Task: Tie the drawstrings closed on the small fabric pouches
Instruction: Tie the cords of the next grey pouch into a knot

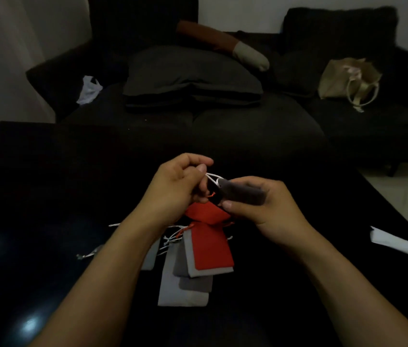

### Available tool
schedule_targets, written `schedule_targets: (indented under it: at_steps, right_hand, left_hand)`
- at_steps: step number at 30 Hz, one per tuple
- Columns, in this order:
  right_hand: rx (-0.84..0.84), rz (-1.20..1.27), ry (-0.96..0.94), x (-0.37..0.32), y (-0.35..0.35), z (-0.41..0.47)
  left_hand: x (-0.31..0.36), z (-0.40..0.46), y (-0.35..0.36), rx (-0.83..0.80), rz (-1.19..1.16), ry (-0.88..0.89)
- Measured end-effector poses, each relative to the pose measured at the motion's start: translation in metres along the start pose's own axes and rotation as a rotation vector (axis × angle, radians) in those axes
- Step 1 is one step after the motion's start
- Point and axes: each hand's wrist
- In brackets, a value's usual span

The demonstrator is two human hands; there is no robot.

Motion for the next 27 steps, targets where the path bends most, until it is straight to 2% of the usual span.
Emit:
schedule_targets:
  at_steps: [3,6,9,11,15,17,18,20,24,27]
  right_hand:
    - [0.039,-0.367,-0.071,-0.001,-0.011,0.001]
    - [0.080,-0.611,-0.145,-0.001,-0.020,-0.001]
    - [0.086,-0.749,-0.220,0.000,-0.024,-0.002]
    - [0.100,-0.820,-0.245,-0.001,-0.026,-0.003]
    - [0.234,-0.872,-0.349,-0.008,-0.037,-0.001]
    - [0.246,-0.855,-0.324,-0.012,-0.036,-0.003]
    - [0.221,-0.787,-0.268,-0.012,-0.034,-0.003]
    - [0.141,-0.477,-0.112,-0.014,-0.026,-0.004]
    - [0.095,0.211,0.155,-0.019,-0.005,-0.002]
    - [0.062,0.611,0.266,-0.024,0.009,0.000]
  left_hand:
    - [-0.004,0.000,-0.011,0.060,0.093,0.020]
    - [-0.007,0.000,-0.021,0.069,0.201,-0.008]
    - [-0.011,-0.002,-0.028,-0.006,0.515,-0.033]
    - [-0.012,-0.003,-0.033,-0.032,0.632,-0.038]
    - [-0.008,-0.001,-0.036,0.076,0.633,0.075]
    - [-0.008,-0.001,-0.034,0.097,0.609,0.109]
    - [-0.010,-0.001,-0.033,0.112,0.536,0.086]
    - [-0.010,0.000,-0.032,0.125,0.248,0.007]
    - [-0.003,0.002,-0.016,-0.001,-0.443,-0.112]
    - [-0.002,0.000,0.005,-0.067,-0.758,-0.176]
Point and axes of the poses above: each hand's wrist, its own z-axis towards the middle knuckle, its own y-axis out of the palm, x = y × z
